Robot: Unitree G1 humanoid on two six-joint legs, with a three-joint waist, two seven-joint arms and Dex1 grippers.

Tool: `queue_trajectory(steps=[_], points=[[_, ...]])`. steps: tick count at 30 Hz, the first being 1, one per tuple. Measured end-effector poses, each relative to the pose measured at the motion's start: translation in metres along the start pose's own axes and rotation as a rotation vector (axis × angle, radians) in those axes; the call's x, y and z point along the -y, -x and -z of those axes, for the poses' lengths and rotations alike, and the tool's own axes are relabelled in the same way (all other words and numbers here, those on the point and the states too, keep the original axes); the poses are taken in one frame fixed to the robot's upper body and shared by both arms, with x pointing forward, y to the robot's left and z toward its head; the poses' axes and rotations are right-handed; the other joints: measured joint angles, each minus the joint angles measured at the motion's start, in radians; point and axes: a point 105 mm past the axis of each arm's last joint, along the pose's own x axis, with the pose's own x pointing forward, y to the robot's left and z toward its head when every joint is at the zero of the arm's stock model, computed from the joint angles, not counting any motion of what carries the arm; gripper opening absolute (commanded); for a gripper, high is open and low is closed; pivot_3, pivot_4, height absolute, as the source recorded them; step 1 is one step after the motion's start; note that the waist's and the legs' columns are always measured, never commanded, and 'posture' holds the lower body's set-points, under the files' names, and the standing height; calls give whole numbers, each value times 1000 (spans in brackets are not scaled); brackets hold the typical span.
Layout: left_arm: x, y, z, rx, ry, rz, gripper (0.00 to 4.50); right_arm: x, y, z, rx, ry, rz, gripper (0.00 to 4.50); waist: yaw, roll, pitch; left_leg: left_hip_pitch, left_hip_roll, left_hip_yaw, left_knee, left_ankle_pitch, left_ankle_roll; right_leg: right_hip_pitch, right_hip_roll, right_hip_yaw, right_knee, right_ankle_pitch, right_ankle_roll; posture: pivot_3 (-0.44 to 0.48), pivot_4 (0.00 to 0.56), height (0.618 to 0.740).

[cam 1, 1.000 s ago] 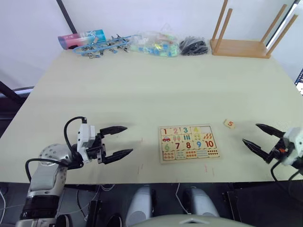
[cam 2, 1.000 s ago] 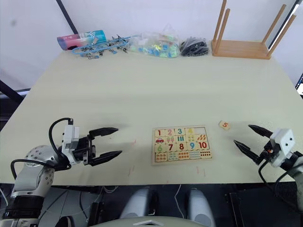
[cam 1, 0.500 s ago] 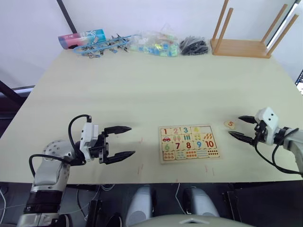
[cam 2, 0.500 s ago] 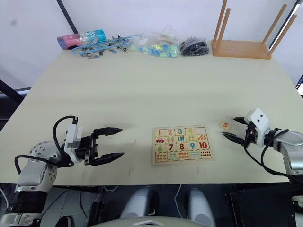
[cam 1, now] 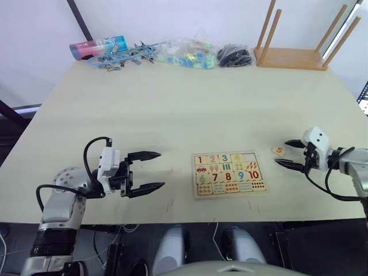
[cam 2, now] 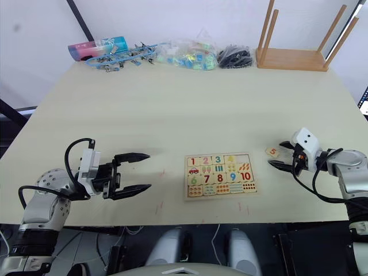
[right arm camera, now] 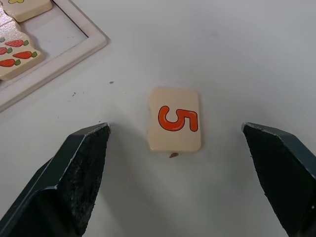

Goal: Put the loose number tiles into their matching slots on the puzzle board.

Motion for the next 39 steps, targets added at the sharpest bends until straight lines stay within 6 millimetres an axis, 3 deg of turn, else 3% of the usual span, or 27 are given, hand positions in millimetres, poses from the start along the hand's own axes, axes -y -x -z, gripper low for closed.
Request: queue_trajectory(steps=[6,7,18,25,33,39], points=[[-1,1,2,1,8,-6,4500,-1,-1,-1,6,17,-8,1001,0,0,0,0,0,0,1,0,0,0,0,0,0,0,0,0,150,737],[-1,1,2,2,8,-6,4500,-1,-1,0,6,15,-7,939,1,-1,0,0,0,0,1,0,0,0,0,0,0,0,0,0,150,737],[-1,-5,2,16,-6,16,4500,-14,2,-11,7,23,-28,939,1,0,0,-1,0,0,1,0,0,0,0,0,0,0,0,0,150,737],[-2,-6,4,16,3,35,4500,-34,10,-50,-18,147,-68,939,1,0,0,-1,1,-1,1,0,0,0,0,-1,0,0,0,0,150,737],[-3,-7,1,15,-26,82,4500,-64,-3,-64,-121,199,-180,939,2,0,0,-1,0,-1,1,0,0,-1,-1,-1,0,-1,-2,0,150,737],[-1,-11,4,-1,-20,125,4500,-68,-12,-74,-209,263,-197,939,1,0,0,-2,1,-1,1,0,0,-1,-1,-2,0,-2,-3,0,150,737]])
